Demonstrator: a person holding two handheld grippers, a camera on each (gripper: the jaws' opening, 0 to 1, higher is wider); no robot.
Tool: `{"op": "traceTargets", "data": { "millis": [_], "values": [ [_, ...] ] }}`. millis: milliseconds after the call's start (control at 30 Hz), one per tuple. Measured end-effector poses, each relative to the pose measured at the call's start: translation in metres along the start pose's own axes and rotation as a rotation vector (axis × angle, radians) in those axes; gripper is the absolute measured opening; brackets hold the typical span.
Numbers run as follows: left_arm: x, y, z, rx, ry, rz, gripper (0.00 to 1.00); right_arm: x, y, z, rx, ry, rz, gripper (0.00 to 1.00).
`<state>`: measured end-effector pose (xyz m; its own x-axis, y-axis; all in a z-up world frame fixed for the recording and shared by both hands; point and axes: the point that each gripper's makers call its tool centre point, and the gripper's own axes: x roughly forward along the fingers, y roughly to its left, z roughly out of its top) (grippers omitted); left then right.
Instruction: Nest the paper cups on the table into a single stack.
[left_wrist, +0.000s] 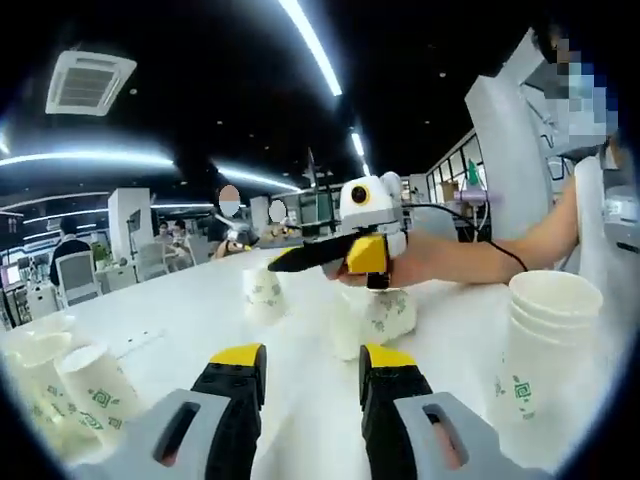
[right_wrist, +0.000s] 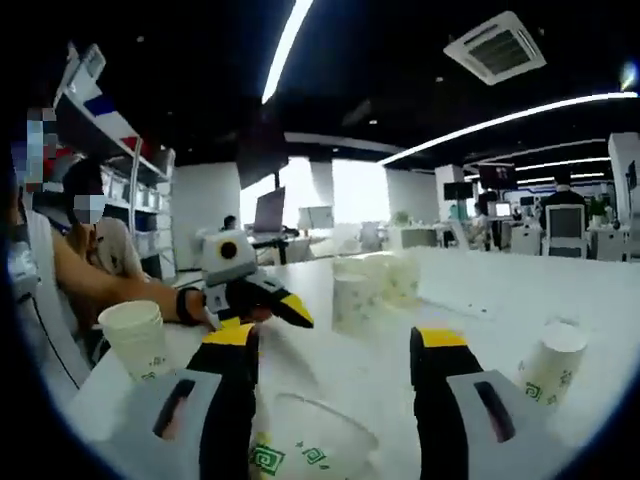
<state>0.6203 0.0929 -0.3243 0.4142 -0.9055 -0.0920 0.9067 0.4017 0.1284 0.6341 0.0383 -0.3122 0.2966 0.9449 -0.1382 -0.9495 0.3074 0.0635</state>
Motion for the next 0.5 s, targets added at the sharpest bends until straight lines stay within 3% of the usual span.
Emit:
{"op": "traceTargets", "data": {
  "millis": [33, 67, 167, 233, 367, 500],
  "values": [
    [0.0, 0.0, 0.0, -0.001, -0.001, 0.001, 0.39, 0.001, 0.003, -0.003, -0.004, 0.02, 0.022, 0.86],
    [0.0, 0.001, 0.001, -0.004, -0.003, 0.004, 0.39, -0.001, 0.007, -0.008, -0.015, 0.053, 0.047, 0.88],
    [0.001, -0.002, 0.002, 0.005, -0.005, 0.0, 0.39, -0.007, 0.013, -0.02, -0.113, 0.155, 0.094, 0.85],
    [0.002, -0.004, 0.001, 0.01, -0.003, -0.01, 0.39, -0.011, 0.016, -0.022, -0.187, 0.168, 0.135, 0.82],
    [0.001, -0.006, 0.006, 0.007, -0.021, -0.018, 0.39, -0.033, 0.028, -0.03, -0.196, 0.177, 0.273, 0.82],
    [0.001, -0.004, 0.007, -0.001, -0.029, -0.015, 0.38, -0.043, 0.031, -0.045, -0.224, 0.238, 0.316, 0.81]
  ]
}}
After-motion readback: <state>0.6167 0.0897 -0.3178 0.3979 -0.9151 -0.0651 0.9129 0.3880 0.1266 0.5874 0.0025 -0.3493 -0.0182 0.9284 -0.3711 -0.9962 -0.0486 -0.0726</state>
